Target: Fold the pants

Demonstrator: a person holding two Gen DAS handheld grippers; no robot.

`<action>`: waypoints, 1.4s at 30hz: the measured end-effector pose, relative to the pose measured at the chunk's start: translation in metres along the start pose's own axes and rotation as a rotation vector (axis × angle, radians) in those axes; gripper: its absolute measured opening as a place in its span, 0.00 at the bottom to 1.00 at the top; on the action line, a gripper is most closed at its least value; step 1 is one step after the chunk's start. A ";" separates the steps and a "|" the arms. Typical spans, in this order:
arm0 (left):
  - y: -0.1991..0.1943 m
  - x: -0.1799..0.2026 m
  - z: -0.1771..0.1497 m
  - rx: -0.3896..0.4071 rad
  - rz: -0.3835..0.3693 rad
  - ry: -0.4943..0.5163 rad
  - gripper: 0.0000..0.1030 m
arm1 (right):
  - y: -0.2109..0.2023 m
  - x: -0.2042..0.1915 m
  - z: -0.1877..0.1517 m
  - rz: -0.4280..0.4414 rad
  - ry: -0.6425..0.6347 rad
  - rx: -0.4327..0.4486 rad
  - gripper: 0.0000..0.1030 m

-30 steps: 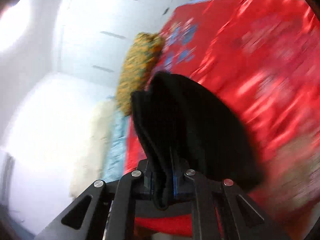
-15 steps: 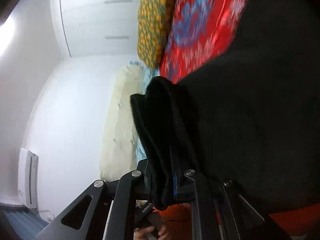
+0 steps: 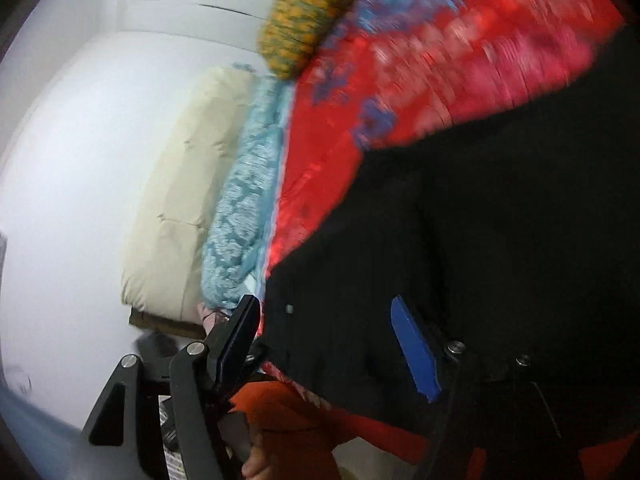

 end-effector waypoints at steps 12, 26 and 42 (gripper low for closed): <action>0.006 0.119 -0.012 0.019 -0.123 0.343 0.98 | -0.174 0.079 0.001 -0.737 -0.477 0.249 0.69; 0.036 0.127 -0.022 -0.060 0.004 0.427 0.05 | -0.181 0.053 -0.005 -0.827 -0.705 0.343 0.86; 0.040 0.105 -0.021 -0.031 0.061 0.407 0.75 | -0.127 0.113 0.009 -0.878 -0.575 0.210 0.89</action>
Point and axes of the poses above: each gripper's, at about its wrist camera, not at the fingertips, and y roughly the way its jaws point, x to its right, z to its top, the point moved 8 cm from there along y, roughly the way its jaws point, and after that the axes turned 7 degrees about y, right-handed, at the moved point
